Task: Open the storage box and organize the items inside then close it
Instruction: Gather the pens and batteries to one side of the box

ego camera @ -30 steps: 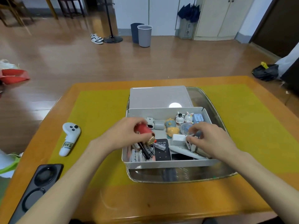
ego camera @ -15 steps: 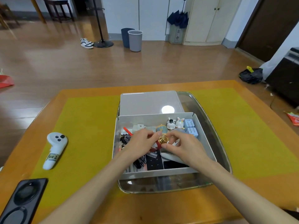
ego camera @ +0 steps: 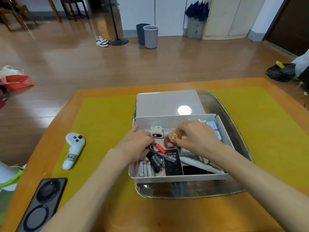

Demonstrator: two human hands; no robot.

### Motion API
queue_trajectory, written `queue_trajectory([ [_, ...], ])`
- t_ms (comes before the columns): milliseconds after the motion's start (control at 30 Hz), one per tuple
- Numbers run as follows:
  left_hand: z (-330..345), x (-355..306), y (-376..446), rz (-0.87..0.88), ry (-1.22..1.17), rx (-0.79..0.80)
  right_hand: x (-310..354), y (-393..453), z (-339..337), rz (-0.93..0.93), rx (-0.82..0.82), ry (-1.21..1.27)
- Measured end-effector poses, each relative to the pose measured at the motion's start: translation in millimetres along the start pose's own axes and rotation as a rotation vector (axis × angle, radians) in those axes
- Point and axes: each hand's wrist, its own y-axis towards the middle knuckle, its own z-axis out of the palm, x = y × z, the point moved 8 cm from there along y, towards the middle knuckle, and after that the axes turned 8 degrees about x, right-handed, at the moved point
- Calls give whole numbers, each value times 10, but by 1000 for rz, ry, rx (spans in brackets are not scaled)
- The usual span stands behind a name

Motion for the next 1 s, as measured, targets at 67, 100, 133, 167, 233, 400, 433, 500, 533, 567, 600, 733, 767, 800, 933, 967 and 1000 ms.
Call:
queue_trajectory([
  [67, 58, -34, -60, 28, 10, 8, 115, 131, 80, -25, 63, -107],
  [100, 67, -49, -87, 39, 14, -6, 155, 184, 121, -29, 92, -141],
  [133, 71, -59, -107, 45, 15, -19, 183, 219, 146, -29, 112, -154],
  [167, 75, -62, -128, 50, 14, -29, 199, 230, 155, -33, 113, -142],
  [233, 76, -55, -151, 58, -2, -51, 201, 168, 95, -45, 44, -71],
  [400, 60, -41, -127, 65, -42, -64, 318, -172, 199, -165, -12, 112],
  [433, 56, -53, -107, 72, -39, -54, 381, -185, 347, -183, 79, 45],
  [500, 52, -68, -58, 90, -37, -18, 457, -171, 554, -194, 168, -72],
  [533, 52, -63, -32, 92, -37, 6, 475, -151, 596, -192, 176, -95],
  [567, 57, -53, -15, 89, -36, 28, 483, -132, 620, -188, 175, -110],
  [600, 60, -43, -4, 84, -36, 46, 489, -117, 636, -182, 182, -126],
  [733, 26, 6, -12, 65, -96, 38, 415, -156, 601, -126, 217, -133],
  [767, -1, 26, -14, 66, -108, 17, 366, -190, 560, -97, 221, -122],
  [800, -31, 45, -13, 71, -99, -9, 306, -237, 512, -67, 226, -102],
  [933, -95, 12, 59, 111, -19, -56, 54, -451, 282, 27, 198, -17],
  [967, -64, -24, 93, 120, -15, -15, -7, -501, 235, 49, 190, 7],
  [1000, -29, -56, 127, 125, 1, 29, -68, -542, 202, 70, 188, 26],
])
